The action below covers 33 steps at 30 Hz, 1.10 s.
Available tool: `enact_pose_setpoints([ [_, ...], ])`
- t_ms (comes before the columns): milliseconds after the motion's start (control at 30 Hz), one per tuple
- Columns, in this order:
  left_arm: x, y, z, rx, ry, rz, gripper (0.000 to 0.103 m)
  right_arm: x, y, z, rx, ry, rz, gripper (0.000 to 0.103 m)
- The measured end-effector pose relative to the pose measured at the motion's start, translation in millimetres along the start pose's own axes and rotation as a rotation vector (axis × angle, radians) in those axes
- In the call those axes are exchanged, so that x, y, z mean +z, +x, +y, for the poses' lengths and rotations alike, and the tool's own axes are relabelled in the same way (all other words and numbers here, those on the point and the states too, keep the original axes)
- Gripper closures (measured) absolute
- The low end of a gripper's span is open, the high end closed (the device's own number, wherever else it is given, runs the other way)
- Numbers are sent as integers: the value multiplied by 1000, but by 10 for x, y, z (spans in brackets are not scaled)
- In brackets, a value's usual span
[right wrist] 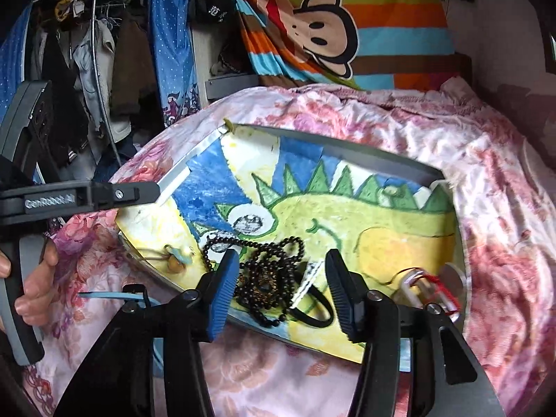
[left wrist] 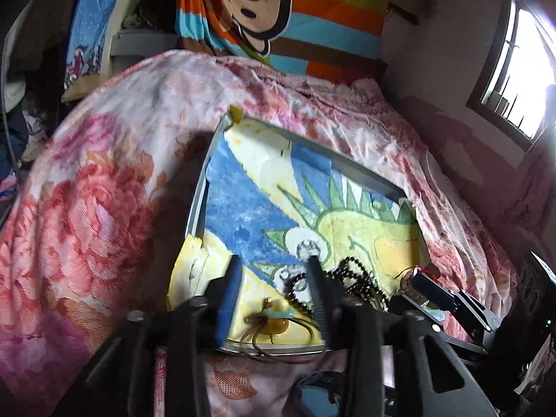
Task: Organize jewelry
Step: 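Open both tools over the tray to release necklace and hair tie, then withdraw both open tools from the tray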
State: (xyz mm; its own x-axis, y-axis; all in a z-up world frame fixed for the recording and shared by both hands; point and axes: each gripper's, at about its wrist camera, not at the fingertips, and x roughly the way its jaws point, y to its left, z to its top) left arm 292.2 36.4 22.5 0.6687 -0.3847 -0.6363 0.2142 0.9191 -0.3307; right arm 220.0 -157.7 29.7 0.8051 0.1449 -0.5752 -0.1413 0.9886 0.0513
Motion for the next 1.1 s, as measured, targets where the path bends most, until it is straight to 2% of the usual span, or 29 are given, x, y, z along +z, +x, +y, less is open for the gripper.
enact_pose_setpoints([
  [33,11,-33,-14,4,0,-11,41,9,-43,-11,-4,0,-7,45],
  [100,18,-177,-51,14,-7,-62,29,30,-157,-36,-11,0,-24,42],
  [167,33,-298,-98,11,-8,-86,27,53,-286,-59,-17,0,-44,34],
  [300,5,-529,-188,39,-6,-132,14,87,-518,-89,-25,5,-74,25],
  [433,-86,-798,-282,65,-7,-202,5,90,-784,-103,-34,-5,-119,11],
  [633,-330,-1254,-449,116,39,-324,0,38,-1269,-110,-35,-18,-210,7],
  [767,-539,-1460,-527,153,68,-366,0,-40,-1558,-122,-30,-11,-260,6],
  [933,-874,-1653,-545,163,72,-372,0,-239,-1851,-116,-29,-8,-288,4],
  [1100,-1221,-1761,-517,180,73,-338,0,-528,-2024,-104,-31,-5,-267,4],
])
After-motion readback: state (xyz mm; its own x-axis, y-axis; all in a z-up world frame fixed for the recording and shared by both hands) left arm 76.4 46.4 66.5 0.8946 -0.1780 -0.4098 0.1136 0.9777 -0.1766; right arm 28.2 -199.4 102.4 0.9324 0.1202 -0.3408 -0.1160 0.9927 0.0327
